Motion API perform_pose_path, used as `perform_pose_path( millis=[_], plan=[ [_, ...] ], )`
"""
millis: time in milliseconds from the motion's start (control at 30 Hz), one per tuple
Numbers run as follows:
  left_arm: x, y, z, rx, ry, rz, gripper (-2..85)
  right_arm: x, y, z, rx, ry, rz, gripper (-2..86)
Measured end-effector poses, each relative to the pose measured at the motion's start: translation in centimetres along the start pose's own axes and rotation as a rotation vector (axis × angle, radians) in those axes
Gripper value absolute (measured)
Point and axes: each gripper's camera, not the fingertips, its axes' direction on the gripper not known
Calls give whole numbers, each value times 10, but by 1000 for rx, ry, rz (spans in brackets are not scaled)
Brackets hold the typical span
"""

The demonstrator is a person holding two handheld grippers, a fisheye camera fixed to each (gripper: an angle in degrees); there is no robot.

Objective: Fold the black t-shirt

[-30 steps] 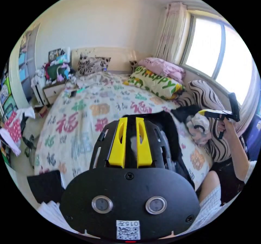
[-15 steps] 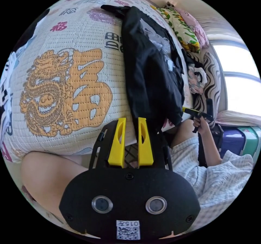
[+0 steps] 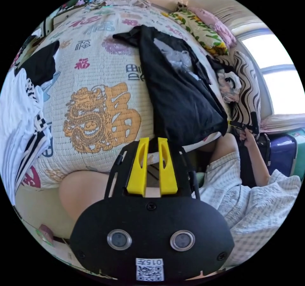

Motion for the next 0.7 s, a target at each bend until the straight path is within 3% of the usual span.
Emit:
perform_pose_path(
  millis=[200,300,400,700],
  plan=[
    [-33,-15,68,-59,49,-57,92,5,-17,24,-99,13,-23,101],
    [-39,-32,109,-106,14,-49,67,10,-27,25,-107,62,-13,68],
    [-46,-39,127,-113,25,-31,21,19,-26,15,-102,-30,-27,3],
    [-73,-11,132,-32,-14,-32,0,27,-3,0,-178,49,-104,-9]
  ],
)
